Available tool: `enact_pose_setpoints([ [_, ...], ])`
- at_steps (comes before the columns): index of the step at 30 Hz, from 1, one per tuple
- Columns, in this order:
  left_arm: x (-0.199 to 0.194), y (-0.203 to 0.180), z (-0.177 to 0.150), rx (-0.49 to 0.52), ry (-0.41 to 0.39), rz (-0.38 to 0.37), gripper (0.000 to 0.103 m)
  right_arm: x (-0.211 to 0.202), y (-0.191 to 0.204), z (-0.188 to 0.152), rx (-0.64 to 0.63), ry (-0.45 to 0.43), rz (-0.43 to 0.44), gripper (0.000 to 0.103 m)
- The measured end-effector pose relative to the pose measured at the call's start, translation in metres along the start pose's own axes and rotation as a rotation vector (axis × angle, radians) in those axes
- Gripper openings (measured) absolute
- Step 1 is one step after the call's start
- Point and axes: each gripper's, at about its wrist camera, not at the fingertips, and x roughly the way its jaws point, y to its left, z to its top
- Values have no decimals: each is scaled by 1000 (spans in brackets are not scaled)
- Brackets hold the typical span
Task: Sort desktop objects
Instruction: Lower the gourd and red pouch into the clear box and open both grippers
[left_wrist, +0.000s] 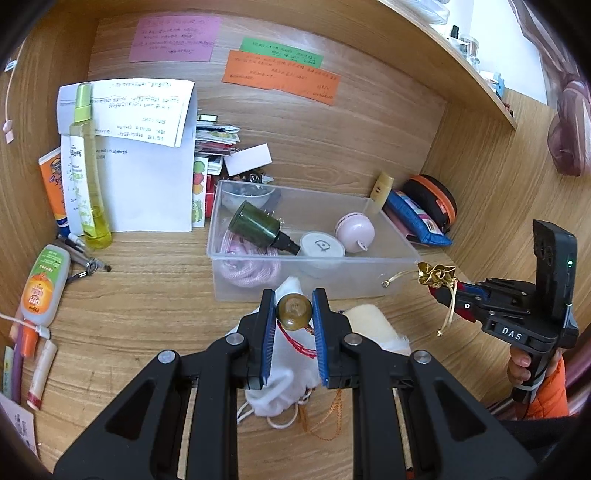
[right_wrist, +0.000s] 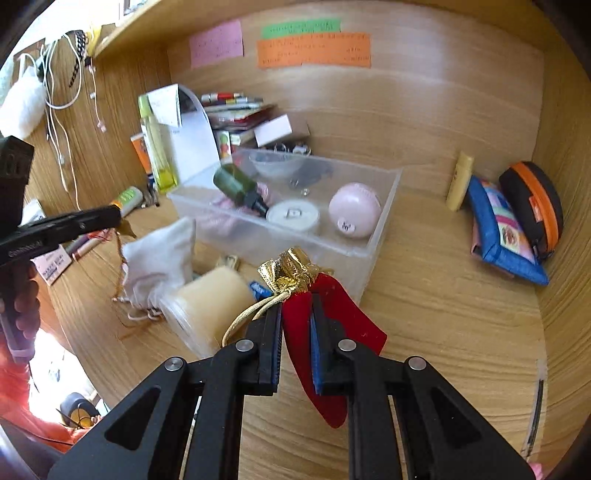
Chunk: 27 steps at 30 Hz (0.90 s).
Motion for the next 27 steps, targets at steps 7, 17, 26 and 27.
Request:
enact_pose_setpoints([
  [7,11,-2,18,-12,-16,-22,19,-1,-3,17,5,-40,15,11],
  [17,26,-8,44,4,-45,-38,19,-5,-5,43,2,-110,25,11],
  [26,47,-21,57,41,-36,-69,19,10,-9,63,26,-134,69,12],
  [27,53,-21,58,41,-30,-70,19,13,-9,65,30,-133,70,12],
])
